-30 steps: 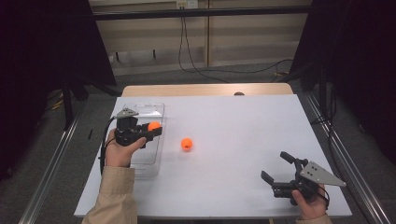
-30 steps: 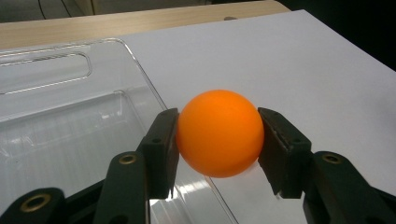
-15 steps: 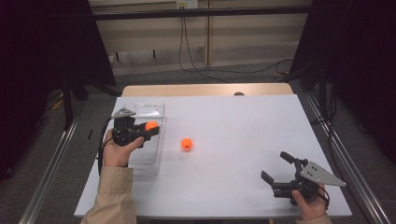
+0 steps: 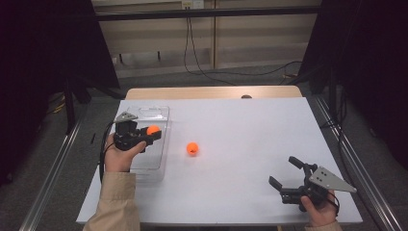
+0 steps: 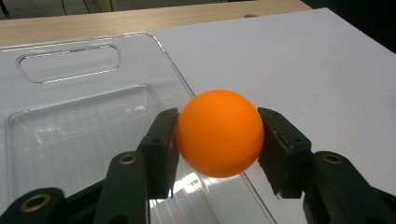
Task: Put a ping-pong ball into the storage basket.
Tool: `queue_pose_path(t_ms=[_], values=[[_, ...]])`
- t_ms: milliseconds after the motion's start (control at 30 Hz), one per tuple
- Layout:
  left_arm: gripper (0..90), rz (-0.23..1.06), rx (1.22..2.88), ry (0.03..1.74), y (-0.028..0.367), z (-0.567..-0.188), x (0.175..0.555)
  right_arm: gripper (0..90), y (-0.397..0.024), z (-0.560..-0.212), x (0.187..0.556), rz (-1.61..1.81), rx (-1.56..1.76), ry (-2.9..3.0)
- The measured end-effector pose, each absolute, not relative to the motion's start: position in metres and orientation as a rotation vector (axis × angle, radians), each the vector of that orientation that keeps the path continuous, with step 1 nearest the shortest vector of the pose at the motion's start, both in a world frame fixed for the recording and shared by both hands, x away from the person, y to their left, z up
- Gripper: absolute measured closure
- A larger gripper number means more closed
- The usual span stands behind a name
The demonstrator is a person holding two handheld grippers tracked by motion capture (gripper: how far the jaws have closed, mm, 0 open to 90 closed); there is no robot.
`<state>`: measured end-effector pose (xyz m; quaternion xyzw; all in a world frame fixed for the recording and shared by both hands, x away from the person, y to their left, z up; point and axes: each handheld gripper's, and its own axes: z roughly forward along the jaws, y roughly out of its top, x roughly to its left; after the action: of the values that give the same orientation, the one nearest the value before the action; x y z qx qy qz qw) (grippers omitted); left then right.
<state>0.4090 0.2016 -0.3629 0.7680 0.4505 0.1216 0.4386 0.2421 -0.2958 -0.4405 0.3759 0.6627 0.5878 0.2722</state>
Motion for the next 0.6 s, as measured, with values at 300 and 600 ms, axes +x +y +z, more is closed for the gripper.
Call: queue_pose_path(t_ms=[300, 600], values=[[50.9, 0.320, 1.901, 1.135, 0.2056, -0.3627, 0.4091, 0.7, -0.2958, -0.4405, 0.2421, 1.583, 1.011, 1.784], [50.9, 0.333, 1.893, 1.149, 0.2099, -0.3634, 0.4091, 0.7, -0.2957, -0.4404, 0.2421, 1.583, 1.010, 1.784]])
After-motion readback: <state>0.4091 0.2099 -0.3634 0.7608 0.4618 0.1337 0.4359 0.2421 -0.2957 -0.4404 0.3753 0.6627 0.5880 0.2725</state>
